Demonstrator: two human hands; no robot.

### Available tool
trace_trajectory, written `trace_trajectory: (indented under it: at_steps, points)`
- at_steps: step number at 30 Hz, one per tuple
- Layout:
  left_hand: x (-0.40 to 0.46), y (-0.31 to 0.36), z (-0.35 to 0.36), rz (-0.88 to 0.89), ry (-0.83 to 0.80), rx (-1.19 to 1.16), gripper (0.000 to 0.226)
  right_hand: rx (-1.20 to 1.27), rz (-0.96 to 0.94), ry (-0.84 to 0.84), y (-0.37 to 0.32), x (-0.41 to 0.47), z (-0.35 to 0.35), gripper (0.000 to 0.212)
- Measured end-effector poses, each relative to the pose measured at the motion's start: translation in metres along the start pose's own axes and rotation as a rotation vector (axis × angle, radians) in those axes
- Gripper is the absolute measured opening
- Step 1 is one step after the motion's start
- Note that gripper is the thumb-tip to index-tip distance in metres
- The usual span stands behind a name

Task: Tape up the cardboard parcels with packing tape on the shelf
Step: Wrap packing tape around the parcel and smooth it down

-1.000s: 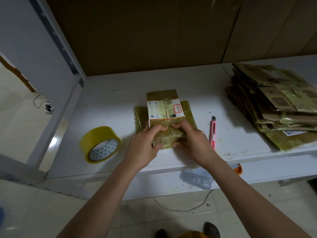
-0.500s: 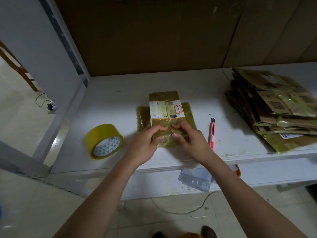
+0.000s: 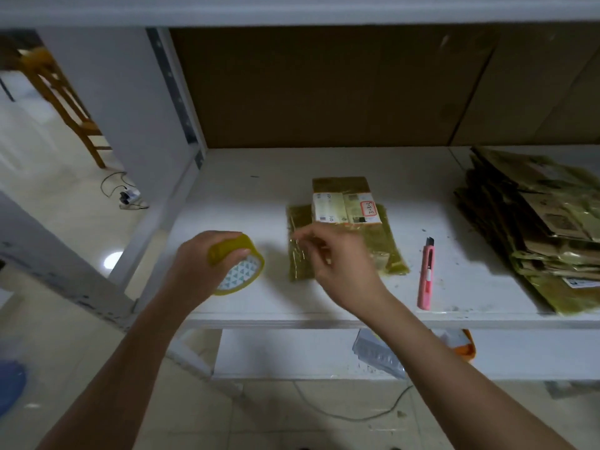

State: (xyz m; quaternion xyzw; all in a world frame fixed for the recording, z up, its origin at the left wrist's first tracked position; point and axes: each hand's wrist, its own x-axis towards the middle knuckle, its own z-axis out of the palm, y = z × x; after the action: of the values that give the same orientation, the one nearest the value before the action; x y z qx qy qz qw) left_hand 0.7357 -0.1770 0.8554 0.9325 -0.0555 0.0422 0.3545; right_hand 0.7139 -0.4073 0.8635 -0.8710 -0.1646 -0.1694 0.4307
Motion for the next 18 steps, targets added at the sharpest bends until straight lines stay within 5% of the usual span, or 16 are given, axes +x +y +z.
trace_trajectory:
  at_steps: [4, 10, 18]
  points:
    - [-0.006, -0.020, -0.013, -0.046, -0.012, -0.174, 0.034, 0.159, 0.241, -0.116, 0.006, 0.003, 0.058, 0.032]
    - [-0.014, -0.038, -0.019, -0.070, -0.014, -0.332, 0.026, -0.037, 0.254, -0.163, 0.024, 0.020, 0.104, 0.035]
    - [-0.017, -0.044, -0.019, -0.091, -0.024, -0.431, 0.025, -0.120, 0.372, -0.504, 0.032, 0.035, 0.108, 0.035]
